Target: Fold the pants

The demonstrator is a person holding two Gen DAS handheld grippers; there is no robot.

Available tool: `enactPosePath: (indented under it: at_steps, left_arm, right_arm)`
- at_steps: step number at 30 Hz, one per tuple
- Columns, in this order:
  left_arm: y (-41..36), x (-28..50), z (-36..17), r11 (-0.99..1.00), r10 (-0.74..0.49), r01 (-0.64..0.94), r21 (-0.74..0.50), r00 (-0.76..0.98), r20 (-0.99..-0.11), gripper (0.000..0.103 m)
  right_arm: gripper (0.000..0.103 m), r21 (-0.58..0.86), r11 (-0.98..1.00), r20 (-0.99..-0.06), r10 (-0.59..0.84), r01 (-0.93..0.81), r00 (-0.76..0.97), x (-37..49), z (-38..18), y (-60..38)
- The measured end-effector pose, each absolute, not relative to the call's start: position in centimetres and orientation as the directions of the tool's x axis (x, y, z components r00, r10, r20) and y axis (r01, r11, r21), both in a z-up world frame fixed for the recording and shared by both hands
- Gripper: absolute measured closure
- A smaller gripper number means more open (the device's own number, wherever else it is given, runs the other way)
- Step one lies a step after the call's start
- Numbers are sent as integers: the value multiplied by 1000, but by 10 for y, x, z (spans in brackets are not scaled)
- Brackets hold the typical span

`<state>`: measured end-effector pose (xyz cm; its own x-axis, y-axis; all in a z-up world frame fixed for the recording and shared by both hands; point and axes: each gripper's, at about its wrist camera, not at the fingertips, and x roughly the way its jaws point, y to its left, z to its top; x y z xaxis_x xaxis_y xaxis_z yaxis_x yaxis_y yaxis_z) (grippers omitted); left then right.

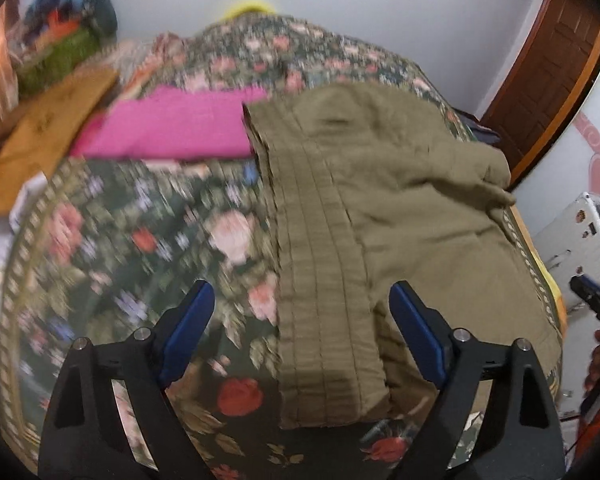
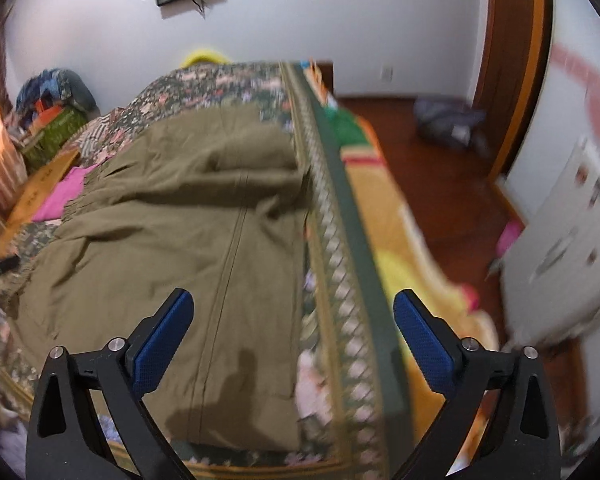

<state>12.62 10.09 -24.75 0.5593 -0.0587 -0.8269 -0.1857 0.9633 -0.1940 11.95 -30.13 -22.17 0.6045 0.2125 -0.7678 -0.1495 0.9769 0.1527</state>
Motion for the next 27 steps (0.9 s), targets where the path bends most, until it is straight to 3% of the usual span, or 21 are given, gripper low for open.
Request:
enactPosePath:
  at_steps: [3, 8, 10, 11, 13, 18, 27]
  left_arm:
    - [91, 126, -259, 967, -89, -157, -203, 535, -840, 13]
    - [86, 124, -268, 966, -115, -138, -216, 520, -846, 15]
    - [92, 125, -269, 953, -177, -125, -275, 507, -843, 31]
    - [93, 125, -268, 949, -192, -123, -290, 505, -842, 34]
    - [93, 124, -265, 956, -180, -114, -271, 504, -845, 39]
    - [92, 116, -261, 974, -124, -99, -202, 511, -851, 42]
    - [114, 78, -262, 971, -100, -138, -193, 497, -862, 42]
  right_arm:
    - [6, 199, 968, -792, 251, -154, 557, 119, -237, -298]
    - [29, 213, 958, -851, 278, -191, 446, 122, -264, -287]
    - [31, 240, 951, -842, 303, -193, 447, 124, -269, -289]
    - [34, 268, 945, -836, 326, -190, 442, 125, -269, -294]
    - [65, 337, 922, -822, 386, -188, 419, 125, -270, -300]
    - [88, 339, 916, -817, 399, -212, 417, 117, -267, -294]
    - [91, 314, 894, -805, 429, -320, 410, 119, -254, -259]
